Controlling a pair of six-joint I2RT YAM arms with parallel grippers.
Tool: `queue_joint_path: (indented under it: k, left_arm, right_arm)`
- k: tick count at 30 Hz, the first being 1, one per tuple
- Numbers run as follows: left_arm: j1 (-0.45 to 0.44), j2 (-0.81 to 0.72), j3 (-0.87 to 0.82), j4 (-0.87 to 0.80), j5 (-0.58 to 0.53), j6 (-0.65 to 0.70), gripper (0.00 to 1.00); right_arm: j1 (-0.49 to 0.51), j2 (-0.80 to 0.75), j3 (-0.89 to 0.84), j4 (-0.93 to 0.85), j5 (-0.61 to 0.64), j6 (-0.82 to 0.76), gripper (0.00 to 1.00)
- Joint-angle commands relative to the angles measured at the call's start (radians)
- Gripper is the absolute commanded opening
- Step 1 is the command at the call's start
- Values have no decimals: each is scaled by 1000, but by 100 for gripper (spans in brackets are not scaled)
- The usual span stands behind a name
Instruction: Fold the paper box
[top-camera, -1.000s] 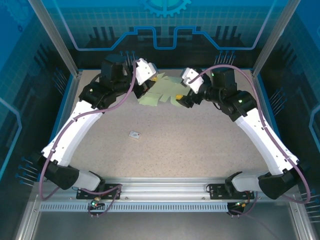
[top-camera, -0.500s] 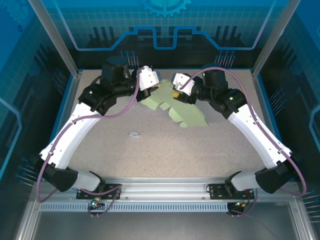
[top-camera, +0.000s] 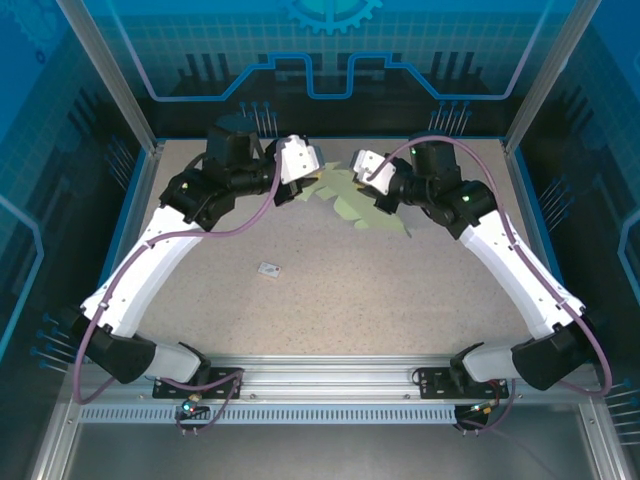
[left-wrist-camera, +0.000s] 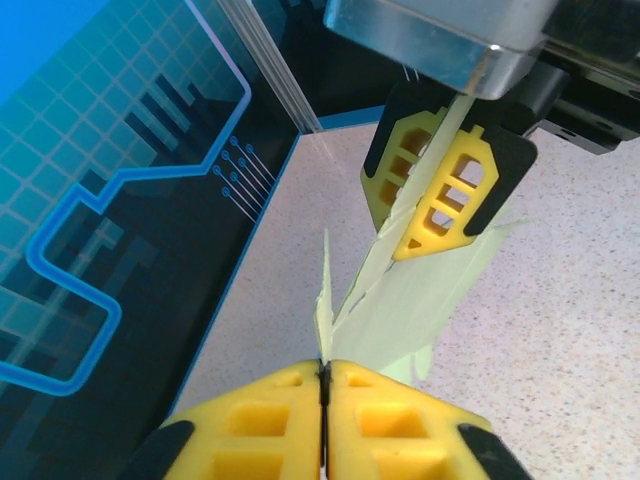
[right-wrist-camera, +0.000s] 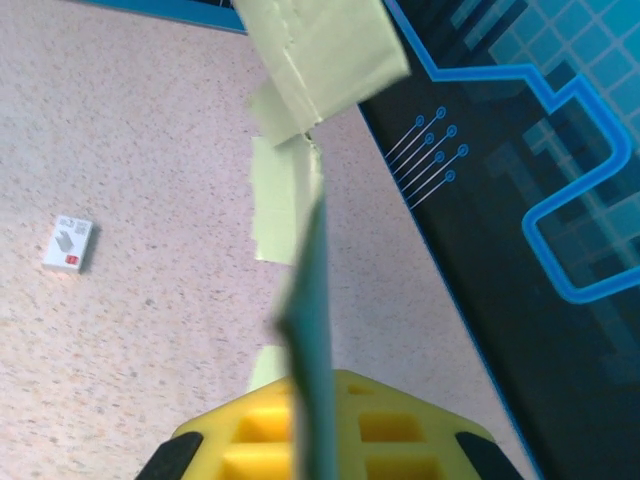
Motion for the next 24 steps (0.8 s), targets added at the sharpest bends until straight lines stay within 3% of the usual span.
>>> queue_joint_path:
  k: [1,6,16,21,24]
  left_arm:
    - [-4,-24,-33,28,30,9,19]
    - [-3,-76,-151,133,51,15,36]
    - [18,-177,-329,253,76,31,48]
    - [65,-246,-447,382,126,-51,51]
    - [100,-286,-539,488,124,-119,59]
  right_arm:
    - [-30,-48,-50,17,-17,33,0]
    - [-50,-97,-121,59,-14,79,0]
    - [-101,-128,-151,87,-66,245,0]
    - [-102,-140,-139,72,-84,354,0]
    - [-101,-149,-137,55,-81,405,0]
